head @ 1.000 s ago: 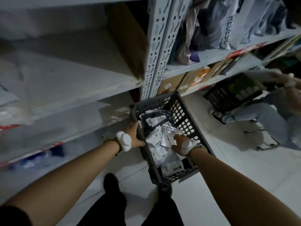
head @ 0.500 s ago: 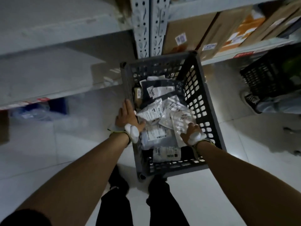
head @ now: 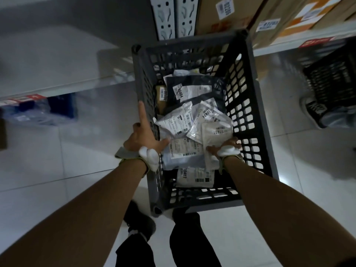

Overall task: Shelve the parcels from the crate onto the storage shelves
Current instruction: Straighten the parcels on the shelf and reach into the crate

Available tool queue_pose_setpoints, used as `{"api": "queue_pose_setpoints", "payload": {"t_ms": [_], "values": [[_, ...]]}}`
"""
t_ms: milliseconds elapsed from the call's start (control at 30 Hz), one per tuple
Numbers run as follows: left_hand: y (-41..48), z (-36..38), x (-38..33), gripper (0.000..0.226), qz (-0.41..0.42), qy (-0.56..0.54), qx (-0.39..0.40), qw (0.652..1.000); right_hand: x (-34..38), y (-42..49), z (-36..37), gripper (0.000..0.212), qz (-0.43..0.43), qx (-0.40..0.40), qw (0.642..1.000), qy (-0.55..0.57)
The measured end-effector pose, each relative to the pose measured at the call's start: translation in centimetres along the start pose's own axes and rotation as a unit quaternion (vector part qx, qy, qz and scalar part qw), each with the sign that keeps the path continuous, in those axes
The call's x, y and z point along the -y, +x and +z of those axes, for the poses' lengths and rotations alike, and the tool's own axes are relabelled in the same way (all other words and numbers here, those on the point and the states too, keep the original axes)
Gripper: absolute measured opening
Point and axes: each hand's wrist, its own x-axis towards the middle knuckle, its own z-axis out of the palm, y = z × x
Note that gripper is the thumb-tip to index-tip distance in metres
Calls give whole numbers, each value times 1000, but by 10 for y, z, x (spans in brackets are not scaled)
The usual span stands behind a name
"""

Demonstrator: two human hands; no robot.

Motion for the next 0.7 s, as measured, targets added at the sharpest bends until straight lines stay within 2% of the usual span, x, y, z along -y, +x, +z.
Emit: {"api": "queue_pose_setpoints", "payload": {"t_ms": [100,233,333,400,533,633,700], "values": [[0,-1,-1,142,-13,3,1,1000,2,2,8,88,-43,12,996,80],[-1,-3,-2,145,-8,9,4,1000,-5,-5,10,58,-60,-11,989,137],[-2,-4,-4,145,-14,15,1,1000,-9,-13,4,46,-120,-7,990,78],[-4,-5,-8,142,-23,24,6,999,-13,-12,3,44,-138,17,989,45],[-6,-4,-13,131,-52,57,-2,997,-11,-1,-9,44,-141,48,987,63],[-7,-4,-11,126,-48,51,-7,998,-2,13,-15,47,-109,56,984,128],[-7,-2,-11,123,-46,53,-19,997,7,18,-16,49,-100,31,980,171]]}}
